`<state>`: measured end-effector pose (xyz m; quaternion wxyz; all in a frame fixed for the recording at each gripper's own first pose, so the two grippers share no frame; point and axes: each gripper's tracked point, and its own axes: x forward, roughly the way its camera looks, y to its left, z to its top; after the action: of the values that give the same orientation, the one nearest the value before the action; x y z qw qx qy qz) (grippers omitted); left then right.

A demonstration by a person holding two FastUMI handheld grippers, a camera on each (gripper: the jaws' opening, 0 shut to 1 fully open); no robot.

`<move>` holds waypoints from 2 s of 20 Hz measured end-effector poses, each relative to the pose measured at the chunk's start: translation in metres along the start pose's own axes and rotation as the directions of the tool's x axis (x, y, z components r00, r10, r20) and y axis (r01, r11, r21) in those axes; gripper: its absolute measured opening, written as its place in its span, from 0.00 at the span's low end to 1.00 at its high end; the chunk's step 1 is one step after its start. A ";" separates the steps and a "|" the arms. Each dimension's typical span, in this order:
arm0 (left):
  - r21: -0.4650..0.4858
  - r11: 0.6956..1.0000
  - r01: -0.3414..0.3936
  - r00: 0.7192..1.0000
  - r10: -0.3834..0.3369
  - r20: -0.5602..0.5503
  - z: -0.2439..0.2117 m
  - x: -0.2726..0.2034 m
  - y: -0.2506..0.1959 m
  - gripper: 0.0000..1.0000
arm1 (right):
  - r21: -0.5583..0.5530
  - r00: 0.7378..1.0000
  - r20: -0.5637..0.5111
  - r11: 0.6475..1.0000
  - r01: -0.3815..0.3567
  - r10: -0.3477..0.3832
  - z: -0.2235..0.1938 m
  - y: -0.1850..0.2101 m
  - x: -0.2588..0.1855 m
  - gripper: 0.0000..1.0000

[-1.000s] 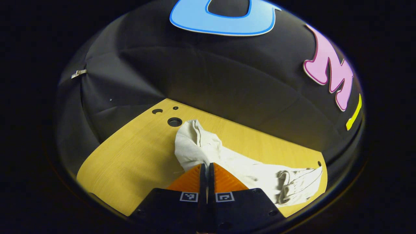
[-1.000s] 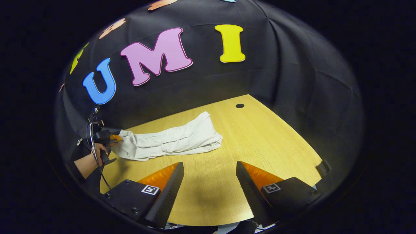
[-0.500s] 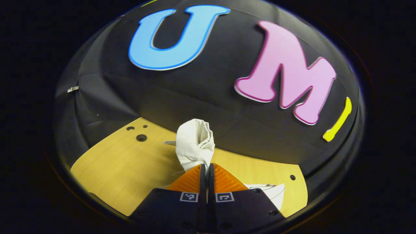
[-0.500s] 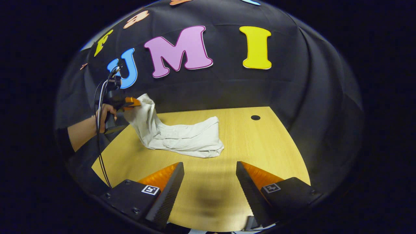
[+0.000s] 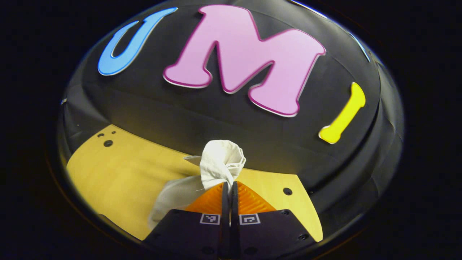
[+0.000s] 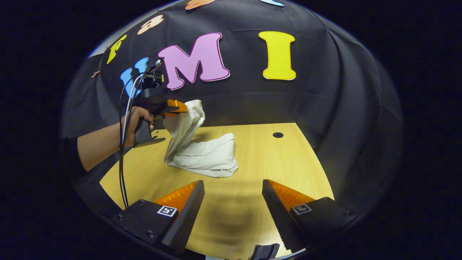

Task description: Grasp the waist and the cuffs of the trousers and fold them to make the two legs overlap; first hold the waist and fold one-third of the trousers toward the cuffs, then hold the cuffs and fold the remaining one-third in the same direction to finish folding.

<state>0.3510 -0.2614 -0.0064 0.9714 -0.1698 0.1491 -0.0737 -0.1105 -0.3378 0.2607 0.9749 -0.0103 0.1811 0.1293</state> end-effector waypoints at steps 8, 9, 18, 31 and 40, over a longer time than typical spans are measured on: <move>0.042 0.998 0.035 0.988 -0.028 -0.151 -0.090 0.031 -0.050 0.06 | 0.063 0.998 -0.032 0.996 0.062 -0.060 -0.022 -0.018 -0.012 0.99; 0.054 0.998 0.038 0.986 -0.028 -0.166 -0.099 0.031 -0.053 0.08 | 0.079 0.997 -0.034 0.995 0.068 -0.066 -0.024 -0.019 -0.013 0.99; 0.112 0.981 0.156 0.981 -0.141 -0.132 -0.091 -0.023 -0.053 0.98 | 0.105 0.994 -0.042 0.989 0.103 -0.099 -0.029 -0.025 -0.016 0.99; 0.233 0.965 -0.118 0.992 0.105 0.067 -0.078 -0.252 0.116 0.96 | 0.096 0.999 -0.017 0.994 0.047 -0.046 -0.019 0.068 0.003 0.99; 0.283 0.951 -0.124 0.991 0.108 0.073 -0.100 -0.335 0.172 0.92 | 0.054 0.999 -0.003 0.998 0.045 -0.045 -0.039 0.154 -0.003 0.99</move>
<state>0.0192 -0.0670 -0.0682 0.9921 -0.0199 0.1192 -0.0324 -0.1661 -0.1921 0.2297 0.9773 0.0117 0.1850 0.1022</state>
